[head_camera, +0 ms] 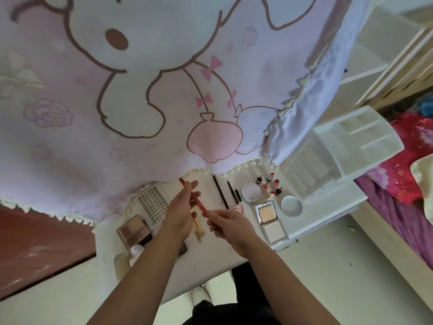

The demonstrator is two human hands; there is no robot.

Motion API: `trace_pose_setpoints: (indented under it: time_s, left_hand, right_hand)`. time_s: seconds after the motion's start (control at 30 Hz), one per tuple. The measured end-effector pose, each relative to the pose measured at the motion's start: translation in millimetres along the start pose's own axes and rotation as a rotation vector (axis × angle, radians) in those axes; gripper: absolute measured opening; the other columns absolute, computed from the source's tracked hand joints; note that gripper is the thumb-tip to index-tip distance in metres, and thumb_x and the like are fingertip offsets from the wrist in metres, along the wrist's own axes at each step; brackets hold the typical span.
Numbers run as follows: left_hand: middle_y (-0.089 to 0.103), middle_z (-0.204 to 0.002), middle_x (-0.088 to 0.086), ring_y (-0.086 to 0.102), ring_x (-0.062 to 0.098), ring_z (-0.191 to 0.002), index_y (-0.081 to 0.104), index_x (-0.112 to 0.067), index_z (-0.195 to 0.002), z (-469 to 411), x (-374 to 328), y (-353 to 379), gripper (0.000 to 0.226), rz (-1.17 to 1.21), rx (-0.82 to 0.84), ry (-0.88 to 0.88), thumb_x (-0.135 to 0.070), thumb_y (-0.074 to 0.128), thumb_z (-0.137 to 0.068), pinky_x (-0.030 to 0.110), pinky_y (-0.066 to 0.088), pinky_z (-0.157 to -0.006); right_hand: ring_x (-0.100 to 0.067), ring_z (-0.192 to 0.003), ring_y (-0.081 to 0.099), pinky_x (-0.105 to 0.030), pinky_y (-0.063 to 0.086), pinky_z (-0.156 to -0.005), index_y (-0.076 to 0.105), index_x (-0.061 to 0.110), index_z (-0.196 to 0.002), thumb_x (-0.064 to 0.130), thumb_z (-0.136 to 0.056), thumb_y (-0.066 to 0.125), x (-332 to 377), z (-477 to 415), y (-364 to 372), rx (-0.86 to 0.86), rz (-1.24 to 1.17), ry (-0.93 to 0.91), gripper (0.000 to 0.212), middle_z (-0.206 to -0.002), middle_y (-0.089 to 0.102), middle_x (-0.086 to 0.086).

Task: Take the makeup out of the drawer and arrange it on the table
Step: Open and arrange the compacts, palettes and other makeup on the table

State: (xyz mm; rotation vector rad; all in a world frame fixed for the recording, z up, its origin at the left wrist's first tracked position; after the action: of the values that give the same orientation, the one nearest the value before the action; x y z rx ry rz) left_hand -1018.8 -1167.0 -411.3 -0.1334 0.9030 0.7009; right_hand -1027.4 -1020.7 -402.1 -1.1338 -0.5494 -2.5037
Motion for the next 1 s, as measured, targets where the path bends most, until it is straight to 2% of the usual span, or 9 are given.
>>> trace_pose_setpoints:
  time_s: [0.07, 0.17, 0.33, 0.5, 0.6, 0.73, 0.8, 0.87, 1.0]
  left_hand:
    - [0.055, -0.091, 0.003, 0.049, 0.013, -0.078, 0.071, -0.014, -0.112, 2, -1, -6, 0.032, 0.035, -0.015, 0.039, -0.037, 0.052, -0.1, 0.029, 0.039, -0.068]
    - [0.051, -0.073, 0.002, 0.044, 0.012, -0.062, 0.07, -0.001, -0.107, 7, -3, -10, 0.028, 0.073, 0.009, 0.082, -0.025, 0.061, -0.096, 0.025, 0.041, -0.064]
    - [0.063, -0.075, 0.007, 0.047, 0.012, -0.06, 0.072, 0.0, -0.094, 11, -8, -11, 0.022, 0.077, -0.013, 0.116, -0.021, 0.071, -0.09, 0.023, 0.048, -0.062]
    - [0.067, -0.072, 0.008, 0.053, 0.01, -0.057, 0.07, 0.001, -0.091, 5, -4, -15, 0.017, 0.209, -0.085, 0.011, -0.016, 0.07, -0.09, 0.019, 0.048, -0.053]
    - [0.065, -0.072, 0.007, 0.052, 0.009, -0.059, 0.068, 0.0, -0.09, 1, 3, -15, 0.015, 0.275, -0.126, -0.085, -0.016, 0.068, -0.092, 0.019, 0.046, -0.047]
    - [0.061, -0.075, 0.007, 0.048, 0.009, -0.061, 0.065, 0.0, -0.093, 0, 10, -9, 0.017, 0.365, -0.089, -0.151, -0.017, 0.062, -0.096, 0.017, 0.043, -0.044]
    - [0.063, -0.076, 0.007, 0.048, 0.009, -0.062, 0.065, 0.001, -0.096, 1, 10, -7, 0.022, 0.399, -0.038, -0.147, -0.021, 0.059, -0.098, 0.017, 0.044, -0.045]
    - [0.064, -0.08, 0.008, 0.047, 0.008, -0.062, 0.064, 0.001, -0.099, 0, 7, -10, 0.027, 0.448, -0.001, -0.124, -0.024, 0.055, -0.1, 0.017, 0.045, -0.048]
    - [0.065, -0.085, 0.008, 0.049, 0.007, -0.064, 0.066, 0.0, -0.101, -1, -3, -19, 0.025, 0.446, 0.056, -0.056, -0.022, 0.056, -0.099, 0.016, 0.046, -0.052]
  right_hand:
    - [-0.007, -0.067, 0.057, -0.02, 0.047, -0.064, 0.076, 0.007, -0.105, 0.026, -0.099, 0.062, -2, 2, -6, -0.056, 0.045, 0.0, 0.024, -0.077, 0.065, -0.001]
    - [-0.009, -0.067, 0.056, -0.021, 0.044, -0.062, 0.075, 0.007, -0.103, 0.029, -0.102, 0.054, 0, 5, -8, -0.088, 0.053, 0.004, 0.03, -0.077, 0.065, 0.0]
    - [-0.01, -0.066, 0.054, -0.026, 0.04, -0.064, 0.068, 0.017, -0.086, 0.048, -0.105, 0.04, 4, 9, 8, -0.013, 0.24, 0.009, 0.045, -0.069, 0.058, 0.006]
    - [-0.016, -0.065, 0.044, -0.034, 0.039, -0.068, 0.052, 0.02, -0.07, 0.047, -0.105, 0.036, 22, 9, 14, -0.103, 0.47, -0.104, 0.048, -0.062, 0.047, 0.004]
    - [-0.016, -0.065, 0.048, -0.038, 0.045, -0.069, 0.055, 0.015, -0.075, 0.042, -0.108, 0.032, 36, 12, 17, -0.161, 0.698, -0.198, 0.048, -0.066, 0.049, 0.004]
    - [-0.02, -0.075, 0.051, -0.04, 0.048, -0.075, 0.051, 0.016, -0.085, 0.033, -0.11, 0.029, 43, 18, 22, -0.12, 0.891, -0.217, 0.037, -0.079, 0.053, -0.004]
    - [-0.015, -0.066, 0.046, -0.033, 0.042, -0.065, 0.049, 0.017, -0.076, 0.037, -0.108, 0.033, 36, 16, 13, -0.134, 0.741, -0.125, 0.041, -0.072, 0.049, 0.001]
    - [-0.011, -0.057, 0.041, -0.024, 0.034, -0.056, 0.048, 0.02, -0.07, 0.042, -0.103, 0.04, 23, 13, 5, -0.09, 0.451, 0.024, 0.041, -0.065, 0.044, 0.005]
    - [-0.009, -0.052, 0.037, -0.019, 0.027, -0.049, 0.055, 0.02, -0.077, 0.041, -0.102, 0.046, 9, 11, 4, 0.019, 0.152, 0.178, 0.033, -0.061, 0.044, 0.007]
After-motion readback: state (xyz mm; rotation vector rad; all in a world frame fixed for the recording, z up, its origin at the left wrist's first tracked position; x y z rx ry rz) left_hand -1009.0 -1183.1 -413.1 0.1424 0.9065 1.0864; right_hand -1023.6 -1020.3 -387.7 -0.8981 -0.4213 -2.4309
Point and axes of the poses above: each hand's wrist, its own z-axis away from the middle knuckle, its own y-axis out of the palm, x = y × z, the point moved 8 cm from there along -z, towards the middle knuckle
